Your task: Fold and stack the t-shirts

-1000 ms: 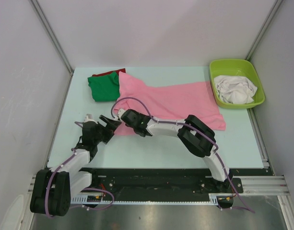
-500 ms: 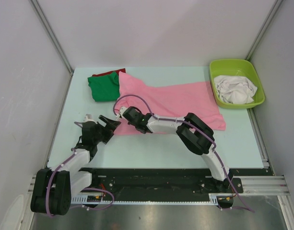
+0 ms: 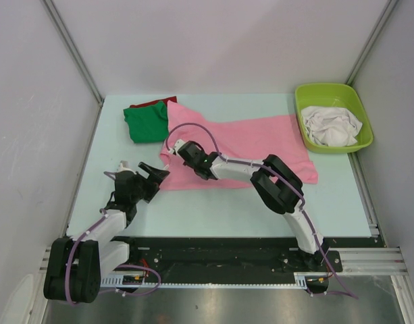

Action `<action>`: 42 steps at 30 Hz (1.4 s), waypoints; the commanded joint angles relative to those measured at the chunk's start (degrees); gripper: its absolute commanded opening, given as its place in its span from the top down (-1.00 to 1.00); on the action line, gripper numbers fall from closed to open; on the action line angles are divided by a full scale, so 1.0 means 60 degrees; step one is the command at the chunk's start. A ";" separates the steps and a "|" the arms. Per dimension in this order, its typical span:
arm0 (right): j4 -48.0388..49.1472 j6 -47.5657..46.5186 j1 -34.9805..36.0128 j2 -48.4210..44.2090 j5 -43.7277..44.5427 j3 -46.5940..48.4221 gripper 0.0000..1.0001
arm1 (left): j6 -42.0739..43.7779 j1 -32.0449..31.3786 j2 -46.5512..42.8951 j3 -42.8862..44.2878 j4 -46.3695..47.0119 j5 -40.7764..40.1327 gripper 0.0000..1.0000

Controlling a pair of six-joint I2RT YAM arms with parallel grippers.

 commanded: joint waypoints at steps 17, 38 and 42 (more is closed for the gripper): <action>-0.1593 0.4808 -0.2455 0.1279 0.0759 0.3270 -0.99 | 0.0323 0.0255 0.0252 -0.0093 0.0400 0.0246 -1.00; -0.1211 0.7575 -0.3319 -0.6934 0.1463 -0.4449 -0.99 | 0.1684 0.0080 -0.3014 0.1020 -0.4317 -0.0074 -0.93; -0.1827 0.8587 -0.4064 -0.7961 0.0309 -0.5385 -1.00 | 0.1730 -0.0871 -0.2157 0.1151 -0.4405 -0.0441 -0.89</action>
